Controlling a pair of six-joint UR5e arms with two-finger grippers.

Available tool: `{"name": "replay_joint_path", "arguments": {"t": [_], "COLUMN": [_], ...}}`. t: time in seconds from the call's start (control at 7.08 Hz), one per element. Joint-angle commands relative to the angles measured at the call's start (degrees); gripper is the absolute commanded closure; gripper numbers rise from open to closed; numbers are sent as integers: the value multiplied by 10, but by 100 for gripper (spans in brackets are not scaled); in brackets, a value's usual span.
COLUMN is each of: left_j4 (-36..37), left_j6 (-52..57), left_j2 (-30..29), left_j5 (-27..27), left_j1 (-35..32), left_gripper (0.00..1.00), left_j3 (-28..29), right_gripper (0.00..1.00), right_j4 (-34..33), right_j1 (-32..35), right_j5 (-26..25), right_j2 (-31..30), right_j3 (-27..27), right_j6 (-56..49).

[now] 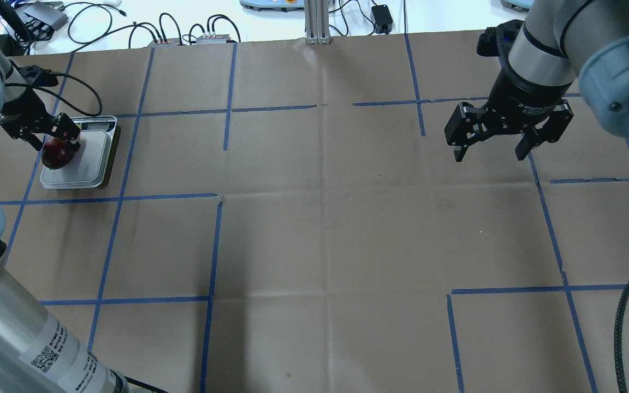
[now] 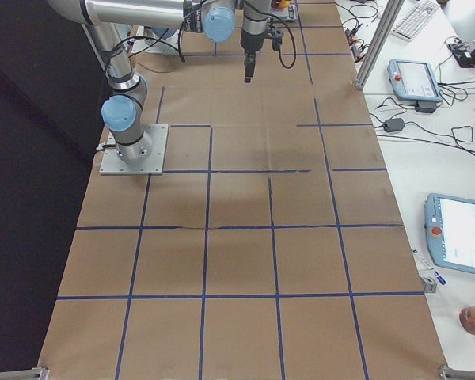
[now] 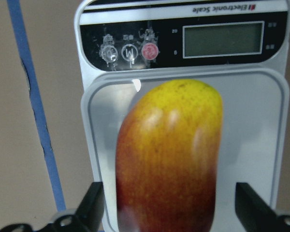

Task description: Weigh mango

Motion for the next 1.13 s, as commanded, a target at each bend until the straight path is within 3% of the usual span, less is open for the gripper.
{"name": "replay_joint_path", "arguments": {"t": [0.0,0.28,0.56,0.85,0.99], "left_j4": [-53,-145,-169,-191,-189], "left_j6": [-7,-96,-236,-286,-274], "left_j2": [80,189,291,348,361], "left_j5": [-1,-23,-25,-88,-84], "left_j1": [-4,-75,-176,-230,-232], "left_gripper": [0,1,1,1,1], "left_j3": [4,-6,-60,-110,-122], "right_gripper": [0,0,0,0,0], "right_j4": [0,0,0,0,0], "right_j1": [0,0,0,0,0], "right_j5": [0,0,0,0,0], "right_j2": [0,0,0,0,0], "right_j3": [0,0,0,0,0], "right_j6": [0,0,0,0,0]}}
